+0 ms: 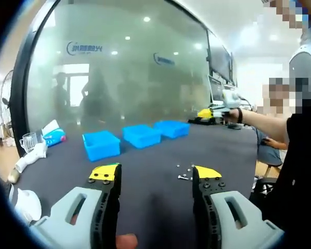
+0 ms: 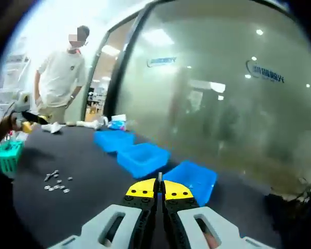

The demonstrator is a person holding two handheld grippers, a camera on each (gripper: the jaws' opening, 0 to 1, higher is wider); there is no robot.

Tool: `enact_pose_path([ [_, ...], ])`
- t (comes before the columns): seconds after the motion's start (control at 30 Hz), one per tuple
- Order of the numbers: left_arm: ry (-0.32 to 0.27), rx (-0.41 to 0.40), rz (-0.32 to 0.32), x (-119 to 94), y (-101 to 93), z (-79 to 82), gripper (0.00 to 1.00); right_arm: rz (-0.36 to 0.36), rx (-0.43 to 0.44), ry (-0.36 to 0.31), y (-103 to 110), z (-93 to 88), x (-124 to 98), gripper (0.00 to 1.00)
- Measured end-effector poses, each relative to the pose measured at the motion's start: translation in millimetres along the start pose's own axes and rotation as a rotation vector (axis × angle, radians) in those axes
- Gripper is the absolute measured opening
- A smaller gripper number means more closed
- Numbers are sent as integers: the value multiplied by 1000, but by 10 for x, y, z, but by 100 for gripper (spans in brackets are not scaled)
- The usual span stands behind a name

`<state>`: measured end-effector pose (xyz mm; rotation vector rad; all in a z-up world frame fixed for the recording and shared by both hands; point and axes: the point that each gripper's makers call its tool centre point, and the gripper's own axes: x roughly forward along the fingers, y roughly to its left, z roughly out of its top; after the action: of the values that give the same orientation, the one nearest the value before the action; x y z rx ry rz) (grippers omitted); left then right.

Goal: Sort the screws, nuts, and washers into the corresponding bins

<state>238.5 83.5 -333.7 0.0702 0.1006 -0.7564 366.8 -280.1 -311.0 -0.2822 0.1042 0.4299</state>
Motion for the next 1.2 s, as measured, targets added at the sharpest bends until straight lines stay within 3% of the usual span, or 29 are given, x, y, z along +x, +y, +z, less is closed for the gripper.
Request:
enact_pose_path([
  [0.07, 2, 0, 5, -19, 15, -10, 54, -8, 3, 0, -99, 27, 134, 1],
  [0.33, 1, -6, 20, -51, 57, -27, 54, -29, -4, 153, -400, -173, 646, 1],
  [0.6, 2, -16, 17, -47, 41, -60, 54, -22, 5, 269, -502, -392, 1053, 1],
  [0.93, 1, -23, 25, -82, 56, -78, 54, -32, 21, 314, -506, -509, 1173, 2],
  [1.0, -1, -22, 26, -85, 57, -73, 54, -28, 22, 304, -496, -499, 1184, 7],
  [1.1, -3, -22, 27, -89, 50, -67, 54, -33, 36, 296, -505, -490, 1192, 23],
  [1.2, -3, -25, 28, -92, 46, -66, 54, -33, 51, 293, -494, -484, 1162, 22],
])
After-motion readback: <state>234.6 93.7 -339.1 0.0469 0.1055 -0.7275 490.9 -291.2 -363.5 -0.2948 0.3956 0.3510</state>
